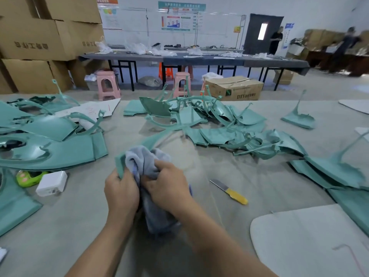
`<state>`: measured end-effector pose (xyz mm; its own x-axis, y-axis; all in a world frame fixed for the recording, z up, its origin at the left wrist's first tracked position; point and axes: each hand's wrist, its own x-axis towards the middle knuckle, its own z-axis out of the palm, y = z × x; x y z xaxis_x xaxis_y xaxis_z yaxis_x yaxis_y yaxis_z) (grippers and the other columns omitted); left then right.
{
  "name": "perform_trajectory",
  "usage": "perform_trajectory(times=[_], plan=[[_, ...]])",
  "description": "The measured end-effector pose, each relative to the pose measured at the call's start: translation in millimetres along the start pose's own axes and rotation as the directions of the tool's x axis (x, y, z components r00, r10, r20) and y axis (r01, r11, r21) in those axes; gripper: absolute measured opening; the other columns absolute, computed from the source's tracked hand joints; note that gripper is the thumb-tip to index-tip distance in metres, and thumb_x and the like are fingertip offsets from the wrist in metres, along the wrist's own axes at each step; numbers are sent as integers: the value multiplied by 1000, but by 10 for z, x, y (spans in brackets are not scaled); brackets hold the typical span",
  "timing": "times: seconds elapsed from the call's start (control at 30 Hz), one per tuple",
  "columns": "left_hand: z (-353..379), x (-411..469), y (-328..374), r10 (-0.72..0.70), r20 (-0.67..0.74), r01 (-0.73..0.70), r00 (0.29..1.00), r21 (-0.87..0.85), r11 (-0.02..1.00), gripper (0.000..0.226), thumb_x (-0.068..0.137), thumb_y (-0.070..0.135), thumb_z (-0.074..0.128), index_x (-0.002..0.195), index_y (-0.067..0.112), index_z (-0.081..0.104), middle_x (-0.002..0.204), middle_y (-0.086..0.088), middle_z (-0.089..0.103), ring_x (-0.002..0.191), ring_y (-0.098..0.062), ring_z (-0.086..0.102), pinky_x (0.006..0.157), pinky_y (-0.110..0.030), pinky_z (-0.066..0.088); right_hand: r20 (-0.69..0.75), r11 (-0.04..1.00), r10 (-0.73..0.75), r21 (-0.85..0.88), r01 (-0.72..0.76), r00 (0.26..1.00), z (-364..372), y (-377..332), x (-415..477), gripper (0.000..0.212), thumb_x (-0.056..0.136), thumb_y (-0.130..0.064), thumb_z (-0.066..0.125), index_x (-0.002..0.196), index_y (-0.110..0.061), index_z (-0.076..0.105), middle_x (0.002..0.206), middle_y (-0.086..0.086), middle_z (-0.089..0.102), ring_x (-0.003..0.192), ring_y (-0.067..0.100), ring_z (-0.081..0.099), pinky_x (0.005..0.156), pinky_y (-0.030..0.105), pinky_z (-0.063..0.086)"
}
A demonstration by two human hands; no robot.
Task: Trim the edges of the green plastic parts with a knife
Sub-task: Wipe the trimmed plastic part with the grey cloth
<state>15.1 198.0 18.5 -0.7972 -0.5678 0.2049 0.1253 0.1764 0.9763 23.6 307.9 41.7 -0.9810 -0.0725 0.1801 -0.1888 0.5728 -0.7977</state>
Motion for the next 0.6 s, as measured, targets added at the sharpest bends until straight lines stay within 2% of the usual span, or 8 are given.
perform_trajectory(times=[0.07, 0.13, 0.17, 0.23, 0.3, 0.4, 0.5, 0.6], plan=[[-1, 10, -32, -17, 12, 18, 1000, -55, 998, 44, 92, 37, 59, 56, 14, 50, 45, 9, 48, 46, -5, 37, 47, -31, 35, -19, 999, -15, -45, 15, 1000, 28, 1, -31, 16, 87, -32, 63, 97, -20, 61, 97, 1, 70, 88, 26, 65, 75, 39, 55], [6, -14, -39, 23, 54, -18, 998, -85, 996, 43, 93, 36, 59, 54, 21, 53, 43, 12, 46, 41, -1, 35, 42, -24, 35, -81, 994, 12, -105, -20, 997, 17, -7, 31, 24, 90, -31, 58, 113, -25, 58, 116, -1, 65, 99, 27, 65, 80, 37, 53], [11, -33, -40, 53, 75, -47, 996, -83, 995, 41, 91, 40, 58, 54, 22, 53, 45, 12, 46, 43, -2, 35, 43, -25, 35, -111, 987, 32, -151, -49, 993, 15, -12, 76, 25, 91, -34, 56, 115, -28, 57, 118, -1, 62, 101, 28, 65, 79, 36, 50], [16, -62, -31, 109, 106, -103, 988, -56, 993, 38, 87, 47, 57, 58, 23, 53, 48, 13, 46, 48, -4, 35, 49, -33, 35, -142, 975, 92, -186, -118, 986, 0, -24, 164, 22, 92, -43, 53, 108, -28, 58, 107, 0, 63, 98, 30, 64, 76, 35, 46], [20, -51, -23, 145, 128, -141, 981, -43, 989, 32, 86, 50, 55, 60, 31, 58, 52, 16, 54, 49, -1, 41, 50, -33, 37, -152, 974, 191, -92, -206, 970, -7, -35, 249, 22, 91, -46, 51, 101, -27, 58, 99, 1, 64, 95, 31, 64, 77, 38, 49], [14, -24, -25, 151, 147, -146, 978, -43, 988, 24, 87, 49, 57, 69, 36, 65, 61, 18, 64, 57, -1, 52, 57, -34, 45, -126, 914, 405, 33, -404, 906, -28, -42, 406, 26, 91, -41, 53, 106, -22, 62, 107, 5, 68, 101, 33, 64, 88, 43, 53], [15, -38, -51, 177, 168, -179, 970, 0, 984, 30, 86, 49, 57, 67, 27, 60, 57, 13, 60, 53, -3, 46, 56, -37, 44, -116, 812, 580, 165, -560, 806, -81, -16, 568, 35, 91, -40, 51, 115, -19, 65, 117, 7, 70, 106, 33, 65, 95, 43, 53], [21, -81, -24, 190, 166, -198, 968, 32, 980, 43, 85, 49, 56, 63, 12, 52, 54, 1, 51, 50, -6, 40, 54, -35, 42, -135, 743, 661, 258, -618, 738, -138, 29, 702, 31, 94, -40, 47, 107, -19, 67, 117, 7, 71, 105, 32, 66, 92, 39, 52]])
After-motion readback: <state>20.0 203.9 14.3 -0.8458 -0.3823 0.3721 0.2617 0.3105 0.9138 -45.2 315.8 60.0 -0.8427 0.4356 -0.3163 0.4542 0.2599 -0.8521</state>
